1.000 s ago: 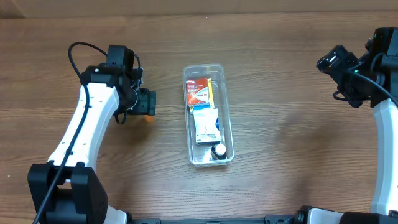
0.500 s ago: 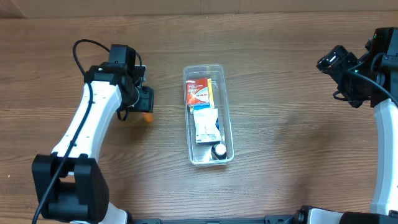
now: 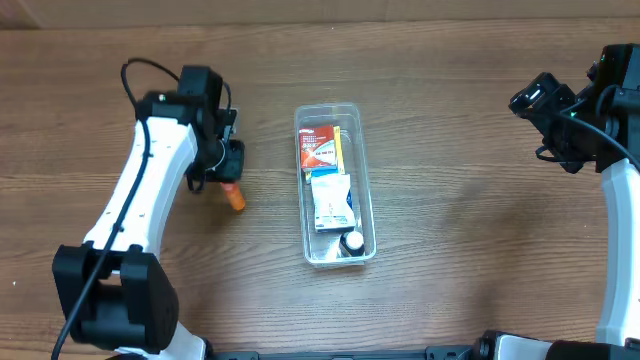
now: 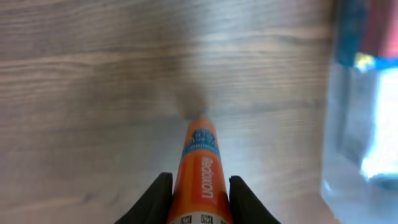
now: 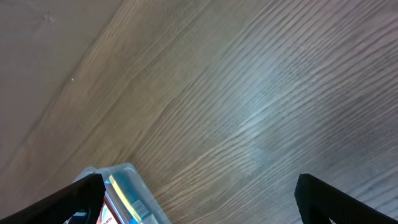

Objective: Pack container
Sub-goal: 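Move the left gripper to the orange tube and grasp it, then lower the orange tube into the container near end and release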

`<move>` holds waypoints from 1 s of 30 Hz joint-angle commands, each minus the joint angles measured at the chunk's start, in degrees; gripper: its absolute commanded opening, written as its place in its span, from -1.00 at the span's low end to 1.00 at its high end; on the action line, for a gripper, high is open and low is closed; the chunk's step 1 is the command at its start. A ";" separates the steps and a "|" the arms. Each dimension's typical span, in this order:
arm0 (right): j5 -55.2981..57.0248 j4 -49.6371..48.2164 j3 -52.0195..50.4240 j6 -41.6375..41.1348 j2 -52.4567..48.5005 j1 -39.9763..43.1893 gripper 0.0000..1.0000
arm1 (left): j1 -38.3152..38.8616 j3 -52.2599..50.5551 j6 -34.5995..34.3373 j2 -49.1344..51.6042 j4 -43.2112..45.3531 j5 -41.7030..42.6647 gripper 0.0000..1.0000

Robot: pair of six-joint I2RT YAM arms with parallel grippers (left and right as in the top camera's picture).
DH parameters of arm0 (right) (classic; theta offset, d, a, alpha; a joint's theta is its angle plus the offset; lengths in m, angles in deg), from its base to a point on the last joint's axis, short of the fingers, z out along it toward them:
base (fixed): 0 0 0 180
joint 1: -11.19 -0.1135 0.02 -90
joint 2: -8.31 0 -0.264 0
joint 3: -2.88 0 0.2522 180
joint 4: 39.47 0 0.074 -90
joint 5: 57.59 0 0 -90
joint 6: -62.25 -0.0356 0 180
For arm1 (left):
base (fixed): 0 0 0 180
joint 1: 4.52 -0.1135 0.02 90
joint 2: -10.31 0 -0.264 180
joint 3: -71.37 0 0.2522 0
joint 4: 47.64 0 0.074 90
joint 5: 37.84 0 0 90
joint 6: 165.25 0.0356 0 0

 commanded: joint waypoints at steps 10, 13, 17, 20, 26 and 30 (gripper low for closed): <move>-0.50 -0.31 0.42 -0.24 -0.07 0.17 1.00 | 21.46 33.57 -4.11 -4.63 -21.81 -1.64 -0.64; -0.50 -0.28 0.42 -0.24 -0.07 0.17 1.00 | 29.03 33.07 -10.21 -4.74 -22.43 -8.50 -0.64; -0.50 -0.31 0.42 -0.26 -0.07 0.17 1.00 | 36.94 28.13 -13.90 -4.72 -20.52 -13.46 -0.63; -0.50 -0.28 0.42 -0.26 -0.07 0.17 1.00 | 39.98 22.10 -15.63 -4.72 -16.87 -13.84 -0.63; -0.50 -0.28 0.42 -0.24 -0.07 0.17 1.00 | 41.51 7.72 -18.03 -4.72 -6.82 -10.67 -0.64; -0.50 -0.28 0.42 -0.24 -0.07 0.17 1.00 | 41.51 1.38 -18.71 -4.72 -1.92 -8.22 -0.64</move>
